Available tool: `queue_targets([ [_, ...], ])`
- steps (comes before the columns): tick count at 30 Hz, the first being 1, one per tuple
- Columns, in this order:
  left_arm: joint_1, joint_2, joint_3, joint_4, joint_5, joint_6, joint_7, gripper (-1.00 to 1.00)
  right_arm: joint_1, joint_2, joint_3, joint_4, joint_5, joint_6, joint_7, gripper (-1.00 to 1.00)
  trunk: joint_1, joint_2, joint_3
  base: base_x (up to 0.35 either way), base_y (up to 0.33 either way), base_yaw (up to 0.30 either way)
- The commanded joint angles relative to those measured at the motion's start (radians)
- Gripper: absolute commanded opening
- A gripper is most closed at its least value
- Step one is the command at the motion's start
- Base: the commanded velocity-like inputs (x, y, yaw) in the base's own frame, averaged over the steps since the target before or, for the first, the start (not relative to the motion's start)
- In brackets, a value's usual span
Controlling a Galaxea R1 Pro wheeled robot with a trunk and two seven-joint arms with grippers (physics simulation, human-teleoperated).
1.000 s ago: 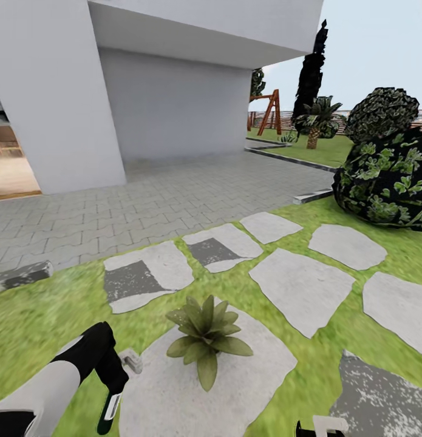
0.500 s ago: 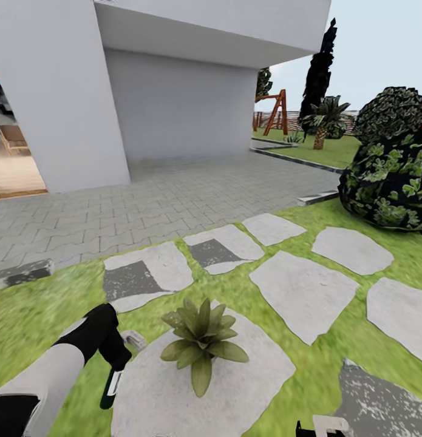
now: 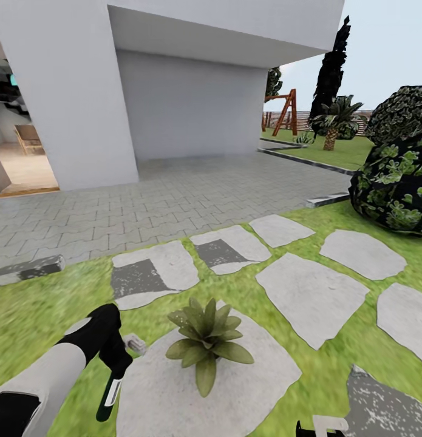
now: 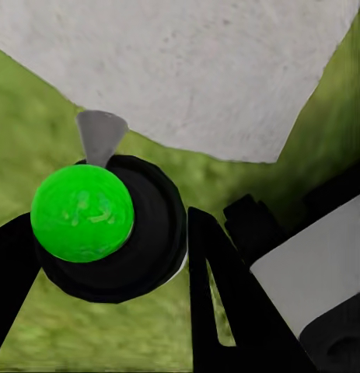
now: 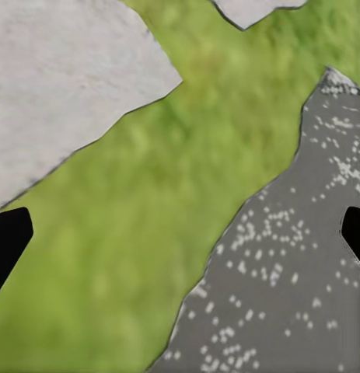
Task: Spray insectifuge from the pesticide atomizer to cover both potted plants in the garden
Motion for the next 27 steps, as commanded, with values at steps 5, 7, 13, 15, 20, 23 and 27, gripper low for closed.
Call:
queue_targets([
  [5, 0.001, 0.01, -0.006, -0.008, -0.012, 0.03, -0.022, -1.0, -0.001, 0.001, -0.007, 0.002, 0.011, -0.003, -0.004, 1.0, 0.0, 0.0, -0.001, 0.013, -0.238, 0.07],
  [7, -0.001, 0.011, -0.006, -0.008, -0.011, 0.031, -0.023, -1.0, -0.001, 0.001, -0.007, 0.002, 0.011, -0.003, -0.004, 1.0, 0.0, 0.0, -0.001, 0.089, -0.264, 0.225],
  [13, 0.006, 0.001, -0.008, -0.008, -0.012, 0.031, -0.023, -1.0, -0.001, 0.001, -0.007, 0.002, 0.01, -0.003, -0.004, 1.0, 0.0, 0.0, -0.001, 0.085, -0.268, 0.255],
  [15, 0.006, -0.001, -0.008, -0.008, -0.011, 0.031, -0.022, -1.0, -0.001, 0.0, -0.007, 0.001, 0.01, -0.004, -0.004, 1.0, 0.0, 0.0, -0.001, 0.127, -0.259, 0.076],
  [20, 0.007, -0.001, -0.007, -0.008, -0.011, 0.031, -0.022, -1.0, -0.001, -0.002, -0.007, 0.001, 0.012, -0.004, -0.003, 1.0, 0.0, 0.0, -0.001, 0.148, -0.249, 0.012],
  [23, 0.008, -0.001, -0.009, -0.008, -0.012, 0.031, -0.021, -1.0, -0.001, -0.002, -0.007, 0.002, 0.011, -0.004, -0.003, 1.0, 0.0, 0.0, -0.001, 0.04, -0.265, 0.001],
  [27, 0.009, 0.002, -0.01, -0.008, -0.012, 0.031, -0.02, -1.0, -0.001, -0.001, -0.007, 0.001, 0.011, -0.004, -0.003, 1.0, 0.0, 0.0, -0.001, -0.009, -0.272, 0.0],
])
